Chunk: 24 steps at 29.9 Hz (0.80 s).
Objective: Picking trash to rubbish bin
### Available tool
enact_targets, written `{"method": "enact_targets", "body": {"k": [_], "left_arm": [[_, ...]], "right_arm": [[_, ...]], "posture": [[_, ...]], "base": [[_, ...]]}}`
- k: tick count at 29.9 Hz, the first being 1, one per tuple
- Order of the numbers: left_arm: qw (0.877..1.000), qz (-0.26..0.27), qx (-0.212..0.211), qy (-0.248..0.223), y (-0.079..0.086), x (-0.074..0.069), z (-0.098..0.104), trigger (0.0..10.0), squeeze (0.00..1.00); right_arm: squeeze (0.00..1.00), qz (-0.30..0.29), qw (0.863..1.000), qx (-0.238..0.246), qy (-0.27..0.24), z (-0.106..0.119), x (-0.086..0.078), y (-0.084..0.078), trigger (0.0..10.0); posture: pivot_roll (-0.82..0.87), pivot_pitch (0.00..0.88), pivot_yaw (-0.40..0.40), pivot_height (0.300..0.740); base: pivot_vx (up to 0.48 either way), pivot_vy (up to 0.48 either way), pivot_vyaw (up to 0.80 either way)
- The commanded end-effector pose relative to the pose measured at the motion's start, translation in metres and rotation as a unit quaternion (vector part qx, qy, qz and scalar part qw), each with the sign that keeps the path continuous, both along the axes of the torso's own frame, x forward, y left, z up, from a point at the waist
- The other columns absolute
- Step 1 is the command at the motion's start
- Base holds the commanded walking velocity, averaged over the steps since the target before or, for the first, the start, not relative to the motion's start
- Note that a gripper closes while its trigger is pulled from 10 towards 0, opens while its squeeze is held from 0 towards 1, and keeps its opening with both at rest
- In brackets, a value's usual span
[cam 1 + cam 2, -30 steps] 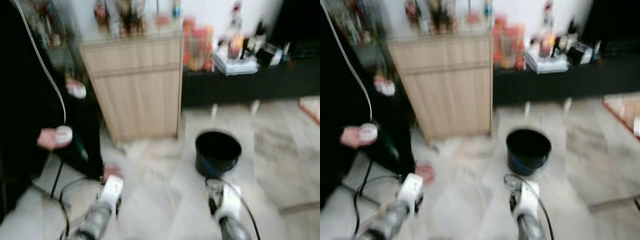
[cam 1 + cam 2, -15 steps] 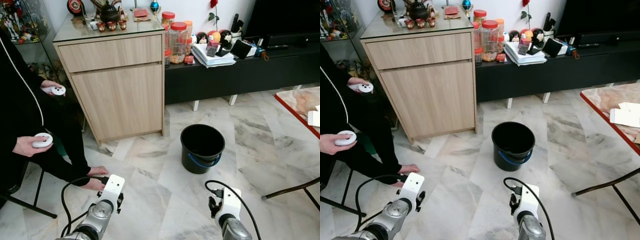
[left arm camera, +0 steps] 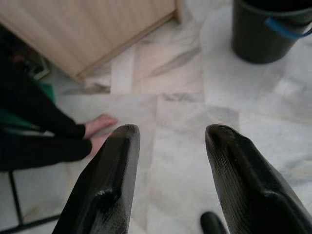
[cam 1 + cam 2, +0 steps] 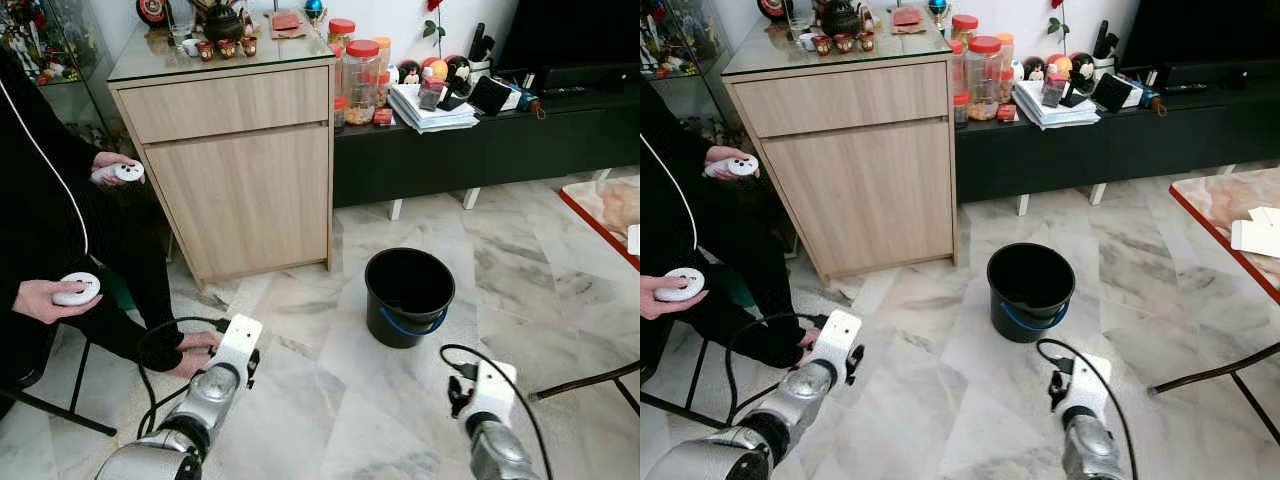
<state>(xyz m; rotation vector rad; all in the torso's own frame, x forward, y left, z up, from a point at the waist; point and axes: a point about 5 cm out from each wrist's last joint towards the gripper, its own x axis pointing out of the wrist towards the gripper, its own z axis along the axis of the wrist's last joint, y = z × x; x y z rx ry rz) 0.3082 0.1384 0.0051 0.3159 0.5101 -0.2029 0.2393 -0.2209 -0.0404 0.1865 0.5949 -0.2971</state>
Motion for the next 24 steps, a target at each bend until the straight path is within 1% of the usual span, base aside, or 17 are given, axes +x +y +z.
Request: {"method": "enact_targets", "body": {"k": [1, 2, 4, 5, 7, 8, 11, 13, 14, 15, 17, 18, 19, 21, 24], "left_arm": [[1.000, -0.008, -0.009, -0.007, -0.005, 0.005, 0.005, 10.0, 0.00], [1.000, -0.010, -0.018, -0.011, -0.010, 0.006, 0.007, 10.0, 0.00], [0.999, -0.004, -0.035, -0.015, -0.014, 0.009, 0.011, 10.0, 0.00], [0.999, -0.003, -0.047, -0.020, -0.018, 0.012, 0.013, 10.0, 0.00], [0.999, -0.003, -0.049, -0.020, -0.019, 0.012, 0.014, 10.0, 0.00], [0.998, -0.017, -0.053, -0.042, -0.025, 0.018, 0.023, 10.0, 0.00], [0.993, -0.041, -0.065, -0.088, -0.037, 0.030, 0.042, 10.0, 0.00], [0.991, -0.044, -0.067, -0.109, -0.038, 0.035, 0.050, 10.0, 0.00], [0.989, -0.043, -0.071, -0.120, -0.038, 0.037, 0.055, 10.0, 0.00], [0.987, -0.036, -0.079, -0.138, -0.037, 0.042, 0.062, 10.0, 0.00], [0.985, -0.031, -0.086, -0.150, -0.035, 0.045, 0.068, 10.0, 0.00], [0.982, -0.023, -0.096, -0.159, -0.035, 0.048, 0.073, 10.0, 0.00], [0.982, -0.023, -0.096, -0.159, -0.035, 0.048, 0.073, 10.0, 0.00], [0.979, -0.012, -0.117, -0.168, -0.036, 0.051, 0.079, 10.0, 0.00], [0.974, -0.014, -0.139, -0.180, -0.041, 0.053, 0.085, 10.0, 0.00]], "right_arm": [[0.00, -0.020, 1.000, 0.002, -0.020, 0.006, 0.006, -0.004, 10.0], [0.00, -0.018, 1.000, 0.000, -0.025, 0.009, 0.010, -0.002, 10.0], [0.00, -0.006, 0.999, -0.003, -0.036, 0.013, 0.017, 0.002, 10.0], [0.00, 0.006, 0.999, -0.006, -0.047, 0.018, 0.023, 0.005, 10.0], [0.00, 0.008, 0.999, -0.007, -0.049, 0.019, 0.025, 0.006, 10.0], [0.00, 0.033, 0.997, -0.017, -0.071, 0.028, 0.037, 0.014, 10.0], [0.00, 0.079, 0.989, -0.036, -0.122, 0.050, 0.061, 0.031, 10.0], [0.00, 0.083, 0.985, -0.038, -0.143, 0.059, 0.069, 0.036, 10.0], [0.00, 0.087, 0.982, -0.036, -0.165, 0.068, 0.075, 0.040, 10.0], [0.00, 0.094, 0.975, -0.033, -0.201, 0.082, 0.086, 0.049, 10.0], [0.00, 0.099, 0.969, -0.032, -0.225, 0.093, 0.094, 0.055, 10.0], [0.00, 0.104, 0.964, -0.029, -0.244, 0.102, 0.100, 0.061, 10.0], [0.00, 0.104, 0.964, -0.029, -0.244, 0.102, 0.100, 0.061, 10.0], [0.00, 0.112, 0.957, -0.031, -0.266, 0.114, 0.106, 0.070, 10.0], [0.00, 0.106, 0.952, -0.034, -0.286, 0.124, 0.112, 0.079, 10.0]], "posture": [[0.06, 0.000, 0.013, 0.740], [0.06, 0.000, 0.008, 0.740], [0.06, 0.000, 0.006, 0.740], [0.06, 0.000, 0.002, 0.740], [0.06, 0.000, 0.002, 0.740], [0.07, 0.000, -0.008, 0.740], [0.09, 0.000, -0.012, 0.740], [0.09, 0.000, -0.014, 0.740], [0.10, 0.000, -0.016, 0.740], [0.10, 0.000, -0.016, 0.740], [0.10, 0.000, -0.016, 0.740], [0.11, 0.000, -0.016, 0.740], [0.11, 0.000, -0.016, 0.740], [0.12, 0.000, -0.016, 0.740], [0.12, 0.000, -0.012, 0.740]], "base": [[0.000, 0.000, 0.00], [0.000, 0.000, 0.00], [0.000, 0.000, 0.00], [0.000, 0.000, 0.00], [0.000, 0.000, 0.00], [0.000, 0.000, 0.00], [0.000, 0.000, 0.00], [0.000, 0.000, 0.00], [0.000, 0.000, 0.00], [0.000, 0.000, 0.00], [0.000, 0.000, 0.00], [0.000, 0.000, 0.00], [0.000, 0.000, 0.00], [0.000, 0.000, 0.00], [0.000, 0.000, 0.00]]}}
